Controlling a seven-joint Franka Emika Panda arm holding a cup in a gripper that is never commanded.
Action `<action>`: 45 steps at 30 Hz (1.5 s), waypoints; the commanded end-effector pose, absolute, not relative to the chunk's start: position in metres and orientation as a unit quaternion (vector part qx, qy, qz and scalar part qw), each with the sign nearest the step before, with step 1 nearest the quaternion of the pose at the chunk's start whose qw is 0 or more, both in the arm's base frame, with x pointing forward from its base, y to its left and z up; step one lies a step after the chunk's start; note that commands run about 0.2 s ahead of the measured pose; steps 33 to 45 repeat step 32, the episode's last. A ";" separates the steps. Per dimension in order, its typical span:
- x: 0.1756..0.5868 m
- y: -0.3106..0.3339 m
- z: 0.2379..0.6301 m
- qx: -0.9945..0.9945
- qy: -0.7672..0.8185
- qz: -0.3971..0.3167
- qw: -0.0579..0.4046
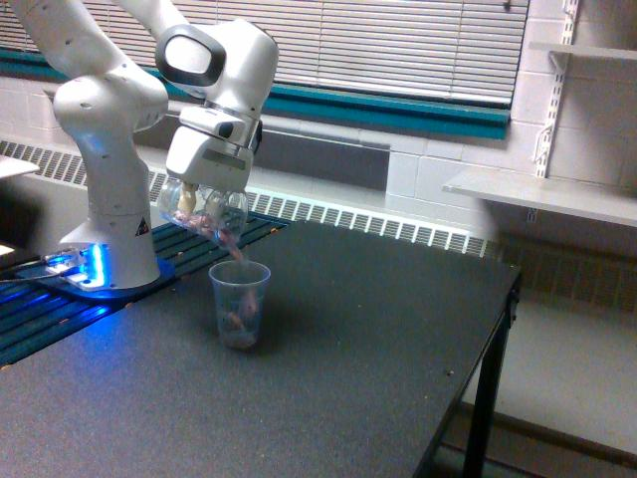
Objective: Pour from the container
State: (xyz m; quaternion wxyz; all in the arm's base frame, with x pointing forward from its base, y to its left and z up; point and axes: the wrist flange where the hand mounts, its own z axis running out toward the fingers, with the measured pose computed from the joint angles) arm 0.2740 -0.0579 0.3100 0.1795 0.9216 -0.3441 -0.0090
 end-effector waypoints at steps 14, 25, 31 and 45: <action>0.263 -0.038 0.291 0.924 -0.331 -0.030 0.192; 0.262 -0.037 0.287 0.924 -0.327 -0.034 0.197; 0.263 -0.037 0.288 0.923 -0.332 -0.030 0.193; 0.263 -0.037 0.289 0.922 -0.334 -0.029 0.192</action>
